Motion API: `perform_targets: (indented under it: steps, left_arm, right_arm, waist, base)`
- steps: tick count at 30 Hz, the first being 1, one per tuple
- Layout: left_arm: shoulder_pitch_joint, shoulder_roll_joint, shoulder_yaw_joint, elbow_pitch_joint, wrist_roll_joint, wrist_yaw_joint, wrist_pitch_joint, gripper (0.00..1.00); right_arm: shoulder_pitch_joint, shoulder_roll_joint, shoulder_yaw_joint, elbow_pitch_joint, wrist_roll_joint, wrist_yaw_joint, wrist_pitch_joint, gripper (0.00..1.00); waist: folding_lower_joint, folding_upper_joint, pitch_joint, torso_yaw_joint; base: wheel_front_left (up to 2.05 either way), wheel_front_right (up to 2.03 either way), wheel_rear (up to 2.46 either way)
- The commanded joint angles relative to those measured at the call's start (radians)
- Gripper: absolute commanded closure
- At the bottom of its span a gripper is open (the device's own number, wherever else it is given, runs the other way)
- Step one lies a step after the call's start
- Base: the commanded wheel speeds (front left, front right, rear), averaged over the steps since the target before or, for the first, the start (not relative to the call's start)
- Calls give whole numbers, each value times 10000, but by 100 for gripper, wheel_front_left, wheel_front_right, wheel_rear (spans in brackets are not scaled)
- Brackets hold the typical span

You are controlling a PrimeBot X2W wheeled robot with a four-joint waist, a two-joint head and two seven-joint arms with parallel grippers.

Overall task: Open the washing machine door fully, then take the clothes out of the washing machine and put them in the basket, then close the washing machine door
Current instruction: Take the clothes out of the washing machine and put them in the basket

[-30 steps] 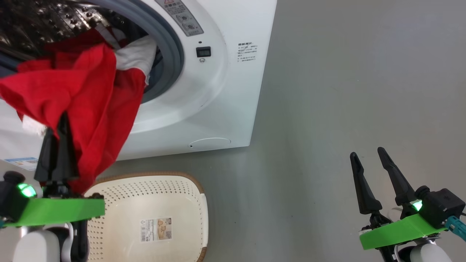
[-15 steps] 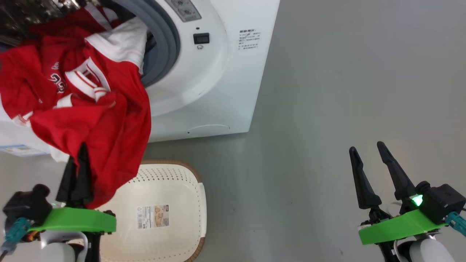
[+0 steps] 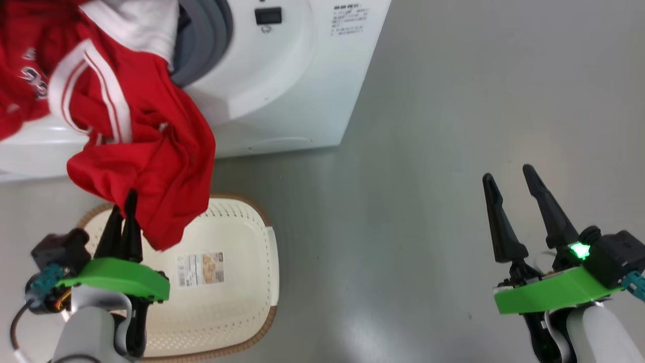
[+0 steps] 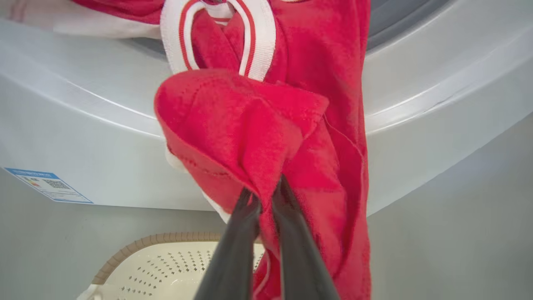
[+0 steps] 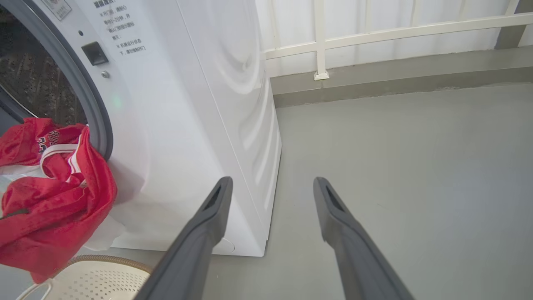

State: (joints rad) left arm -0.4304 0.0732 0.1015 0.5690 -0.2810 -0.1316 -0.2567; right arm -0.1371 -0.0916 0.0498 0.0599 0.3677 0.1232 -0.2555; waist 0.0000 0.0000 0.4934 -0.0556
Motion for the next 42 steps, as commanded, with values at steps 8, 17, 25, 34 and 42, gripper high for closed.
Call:
perform_targets:
  steps: [8,17,25,34,42]
  left_arm:
    - [-1077,490,-1,1218,-22,10,-51,100]
    - [-2024,583,75,2370,-89,10,-51,100]
    - [-2427,673,208,2930,-102,10,-51,91]
    - [-2457,661,271,3011,-71,10,-51,0]
    - [-2149,525,314,2431,-254,10,-51,0]
  right_arm:
    - [-526,-31,400,-390,-124,75,-63,0]
    - [-869,20,453,-474,-162,75,-63,0]
    - [-959,33,518,-486,-157,75,-63,0]
    - [-893,37,526,-485,-166,75,-63,0]
    - [-827,-3,557,-410,-185,75,-63,0]
  waist:
    - [0,0,1280,-151]
    - [0,0,1839,-207]
    - [0,0,1974,-288]
    - [0,0,1880,-270]
    - [0,0,1597,-171]
  base:
    - [0,0,0]
    - [0,0,0]
    - [0,0,0]
    - [0,0,0]
    - [0,0,0]
